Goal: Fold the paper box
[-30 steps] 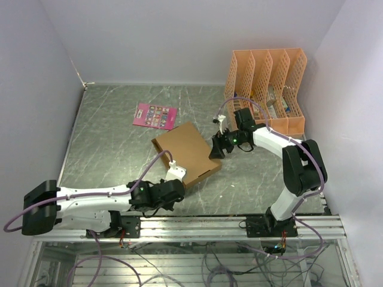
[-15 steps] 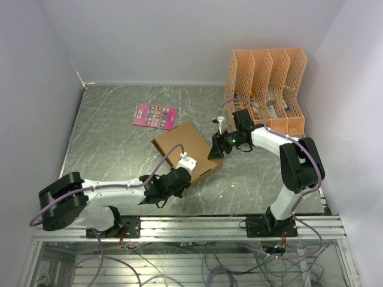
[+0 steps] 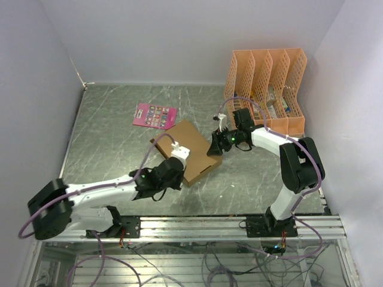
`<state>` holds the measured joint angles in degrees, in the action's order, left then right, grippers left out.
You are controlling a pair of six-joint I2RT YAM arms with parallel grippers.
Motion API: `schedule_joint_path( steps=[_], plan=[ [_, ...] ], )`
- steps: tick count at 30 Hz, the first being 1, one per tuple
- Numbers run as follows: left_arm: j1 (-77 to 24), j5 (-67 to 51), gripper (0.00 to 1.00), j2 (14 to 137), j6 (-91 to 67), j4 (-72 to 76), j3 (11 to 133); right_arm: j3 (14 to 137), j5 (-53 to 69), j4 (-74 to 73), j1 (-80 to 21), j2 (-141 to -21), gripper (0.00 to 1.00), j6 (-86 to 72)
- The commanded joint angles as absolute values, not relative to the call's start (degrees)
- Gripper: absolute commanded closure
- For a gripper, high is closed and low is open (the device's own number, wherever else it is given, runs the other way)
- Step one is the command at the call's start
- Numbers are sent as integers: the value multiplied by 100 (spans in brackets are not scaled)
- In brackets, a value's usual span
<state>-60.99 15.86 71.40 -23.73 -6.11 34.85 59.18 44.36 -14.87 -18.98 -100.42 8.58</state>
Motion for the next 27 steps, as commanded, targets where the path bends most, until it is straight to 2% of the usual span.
schedule_joint_path(
  steps=[1,3,6,11,14,16,20,27],
  plan=[
    [-5846,1888,76,6200,-3911,-1888,3458,5831,4441,-1819,-1899,-10190,47,816],
    [-5507,1968,63,5864,-4595,-2813,3603,5871,4405,-1870,-1882,-10250,47,854],
    [-4733,1576,59,5577,-4582,-3451,3907,5969,4409,-1980,-1882,-10365,47,948],
    [-3149,714,66,6123,-3030,-3168,4475,6137,4553,-2152,-1892,-10393,43,1183],
    [-2583,1,87,6542,-1335,-2281,4664,6525,4609,-2224,-1889,-10365,36,1271],
    [-2437,-26,91,6740,-457,-2057,4759,6899,4619,-2257,-1897,-10482,30,1257],
    [-2201,26,93,6909,900,-1744,4620,7984,4850,-2604,-1939,-11238,28,1126],
    [-1216,-1414,93,7518,1901,-1032,4152,9531,4950,-2696,-2063,-12677,29,467]
  ],
)
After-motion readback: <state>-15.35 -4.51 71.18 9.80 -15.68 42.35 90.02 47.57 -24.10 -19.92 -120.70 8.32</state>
